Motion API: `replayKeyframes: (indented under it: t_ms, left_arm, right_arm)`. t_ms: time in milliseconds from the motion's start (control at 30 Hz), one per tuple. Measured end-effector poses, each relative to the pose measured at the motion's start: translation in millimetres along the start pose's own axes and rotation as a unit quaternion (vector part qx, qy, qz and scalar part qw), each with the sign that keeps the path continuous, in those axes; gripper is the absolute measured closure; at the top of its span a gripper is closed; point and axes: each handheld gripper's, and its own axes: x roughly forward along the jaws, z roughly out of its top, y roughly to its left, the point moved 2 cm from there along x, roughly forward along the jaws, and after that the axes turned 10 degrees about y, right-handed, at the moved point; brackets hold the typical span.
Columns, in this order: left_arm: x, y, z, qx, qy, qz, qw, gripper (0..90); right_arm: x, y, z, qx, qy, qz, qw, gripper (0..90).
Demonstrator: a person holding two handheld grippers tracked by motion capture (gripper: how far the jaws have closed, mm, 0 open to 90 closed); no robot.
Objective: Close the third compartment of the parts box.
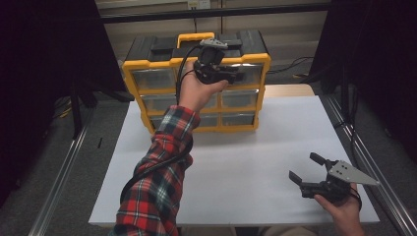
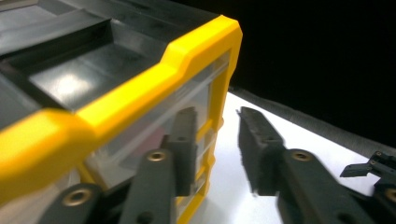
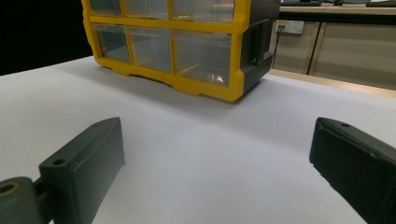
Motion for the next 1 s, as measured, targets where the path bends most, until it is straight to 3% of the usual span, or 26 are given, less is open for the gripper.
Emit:
replayKeyframes:
  t_ms: [367,700,900,1000]
  left_arm:
    - [-4.4,-1.5,-35.2,-0.001,-0.017,-0.004,0.9998,41.4]
    - [-8.7,-2.6,-73.9,-0.006,-0.032,0.009,0.9994,22.7]
    - [-8.6,0.5,-99.2,-0.022,-0.037,0.005,0.999,16.9]
    - [-10.4,-0.7,-111.2,-0.02,-0.042,0.005,0.9989,15.1]
  right_arm:
    - [-0.1,0.1,-0.1,-0.003,0.003,-0.001,1.0,2.8]
    - [-0.1,-0.1,-0.4,-0.001,0.004,-0.001,1.0,2.8]
    - [0.5,1.5,-0.3,-0.003,0.005,0.002,1.0,2.8]
    - [0.8,1.7,-0.1,-0.003,0.004,-0.002,1.0,2.8]
